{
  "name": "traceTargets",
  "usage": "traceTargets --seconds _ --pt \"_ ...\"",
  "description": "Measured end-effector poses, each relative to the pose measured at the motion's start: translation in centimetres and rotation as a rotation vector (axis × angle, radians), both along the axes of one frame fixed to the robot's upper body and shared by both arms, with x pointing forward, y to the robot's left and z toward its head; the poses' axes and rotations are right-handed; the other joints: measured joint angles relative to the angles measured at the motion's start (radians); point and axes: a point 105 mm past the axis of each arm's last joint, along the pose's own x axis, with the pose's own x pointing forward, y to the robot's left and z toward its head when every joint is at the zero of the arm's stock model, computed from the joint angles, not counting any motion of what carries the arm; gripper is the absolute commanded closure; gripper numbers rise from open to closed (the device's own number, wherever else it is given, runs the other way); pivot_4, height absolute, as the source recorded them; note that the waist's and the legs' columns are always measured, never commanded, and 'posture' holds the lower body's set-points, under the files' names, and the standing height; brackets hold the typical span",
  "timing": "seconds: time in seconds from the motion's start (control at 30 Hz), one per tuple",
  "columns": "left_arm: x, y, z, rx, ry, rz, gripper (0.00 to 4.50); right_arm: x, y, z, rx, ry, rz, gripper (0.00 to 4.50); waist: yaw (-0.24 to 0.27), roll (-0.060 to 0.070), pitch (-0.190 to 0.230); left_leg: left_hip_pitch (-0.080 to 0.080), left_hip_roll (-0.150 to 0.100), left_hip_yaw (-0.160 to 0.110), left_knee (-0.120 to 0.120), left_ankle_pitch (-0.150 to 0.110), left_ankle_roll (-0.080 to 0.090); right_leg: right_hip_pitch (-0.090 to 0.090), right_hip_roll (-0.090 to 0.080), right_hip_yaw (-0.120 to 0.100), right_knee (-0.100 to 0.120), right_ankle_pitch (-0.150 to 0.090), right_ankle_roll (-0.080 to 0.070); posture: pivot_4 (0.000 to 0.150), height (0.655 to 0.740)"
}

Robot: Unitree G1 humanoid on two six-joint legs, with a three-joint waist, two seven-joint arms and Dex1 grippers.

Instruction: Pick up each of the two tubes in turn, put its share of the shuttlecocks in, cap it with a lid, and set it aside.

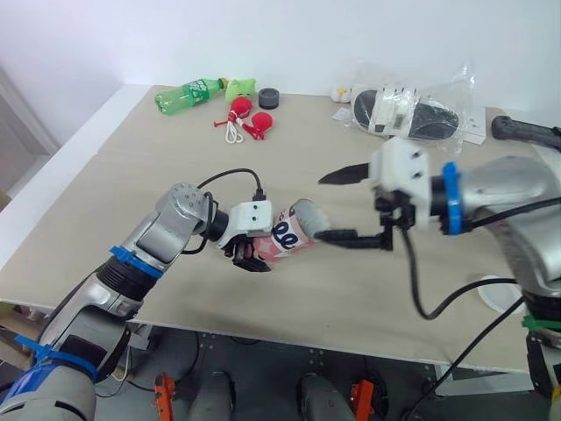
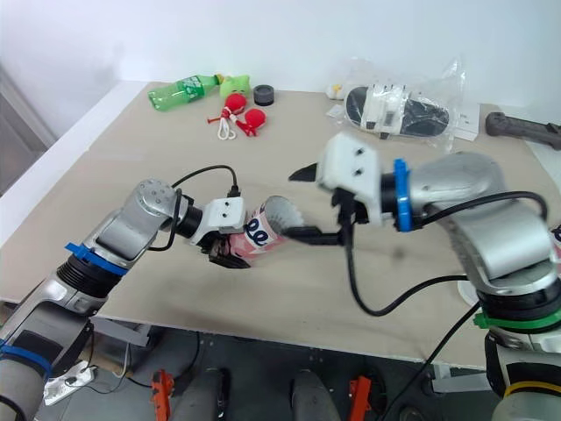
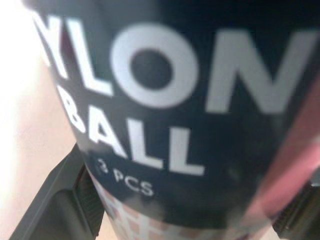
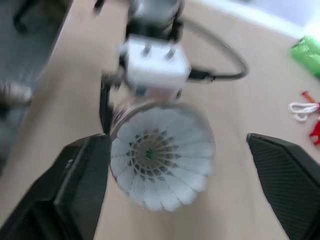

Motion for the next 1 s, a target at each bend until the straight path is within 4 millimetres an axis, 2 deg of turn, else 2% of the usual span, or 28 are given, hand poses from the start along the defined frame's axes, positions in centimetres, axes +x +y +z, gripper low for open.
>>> traceTargets --seconds 0.03,0.1,0.13,0.17,0.2,0.37,0.47,0.5,0.6,0.67,0.87,1.0 --pt "0.0 -0.1 -0.1 -0.004 0.0 0.002 0.85 1.0 -2.0 1.0 0.049 -0.028 -0.107 0.06 0.003 0.0 0.0 0.0 0.0 0.0 0.001 0.0 0.0 0.0 0.0 0.0 0.0 0.0 0.0 0.15 0.74" --pt "0.0 -0.1 -0.1 -0.007 -0.001 0.005 0.85 2.7 -5.6 1.6 0.116 -0.046 -0.291 0.06 0.004 -0.001 -0.001 0.0 0.0 0.0 0.001 0.0 0.0 0.0 0.0 0.0 0.0 0.0 0.001 0.15 0.74" --pt "0.0 -0.1 -0.1 -0.008 -0.001 0.007 0.85 3.7 -8.2 1.5 0.163 -0.047 -0.414 0.06 0.004 -0.001 -0.001 0.0 0.0 0.0 0.001 0.0 0.0 0.0 0.0 0.0 0.0 0.0 0.001 0.15 0.74" --pt "0.0 0.0 -0.1 -0.009 -0.001 0.008 0.85 4.7 -11.1 0.5 0.194 -0.029 -0.553 0.06 0.004 -0.001 -0.001 0.001 0.0 0.0 0.001 0.0 0.0 0.001 0.0 0.0 0.0 0.0 0.0 0.15 0.74" --pt "0.0 0.0 -0.1 -0.01 -0.001 0.01 0.85 5.2 -12.7 -0.4 0.202 -0.005 -0.631 0.06 0.003 -0.001 -0.001 0.001 0.0 0.0 0.001 0.0 0.0 0.0 0.0 0.0 0.0 0.0 0.001 0.15 0.74" --pt "0.0 0.1 -0.1 -0.008 -0.001 0.012 0.85 6.8 -18.3 -5.0 0.228 0.086 -0.938 0.06 -0.001 0.004 -0.002 0.001 -0.001 0.001 0.0 0.0 0.0 0.0 0.0 0.001 0.001 0.0 0.001 0.15 0.74" --pt "0.0 0.0 -0.2 -0.009 0.0 0.011 0.85 7.5 -20.3 -8.0 0.263 0.151 -1.056 0.06 -0.002 0.004 -0.002 0.001 -0.002 0.001 0.001 0.0 0.0 0.001 -0.001 0.001 0.001 0.0 0.001 0.15 0.74" --pt "0.0 0.0 -0.2 -0.009 0.0 0.011 0.85 7.7 -20.8 -9.4 0.273 0.18 -1.093 0.06 -0.002 0.004 -0.002 0.001 -0.002 0.001 0.001 0.0 0.0 0.001 -0.001 0.001 0.001 0.0 0.001 0.15 0.74" --pt "0.0 0.1 -0.2 -0.008 0.001 0.01 0.85 8.1 -21.0 -11.8 0.279 0.241 -1.128 0.06 -0.004 0.005 -0.002 0.001 -0.003 0.001 0.001 0.0 0.0 0.001 -0.001 0.002 0.001 0.0 0.001 0.15 0.74" --pt "0.0 0.1 -0.2 -0.006 0.002 0.01 0.85 8.3 -20.8 -12.7 0.283 0.253 -1.133 0.06 -0.005 0.005 -0.002 0.001 -0.003 0.0 0.001 0.0 0.0 0.001 -0.001 0.002 0.001 0.0 0.001 0.15 0.74" --pt "0.1 0.3 -0.2 -0.003 0.006 0.021 0.85 10.2 -18.7 -13.9 0.347 0.271 -1.096 0.06 -0.012 0.005 -0.001 0.002 -0.003 0.0 0.001 0.0 0.0 0.002 -0.001 0.002 0.001 0.0 0.002 0.15 0.74" --pt "0.0 0.3 -0.2 -0.004 0.007 0.022 0.85 11.4 -18.0 -13.7 0.352 0.251 -1.08 0.06 -0.011 0.005 -0.002 0.002 -0.003 0.0 0.001 0.0 0.0 0.002 -0.002 0.002 0.001 0.0 0.001 0.15 0.74"
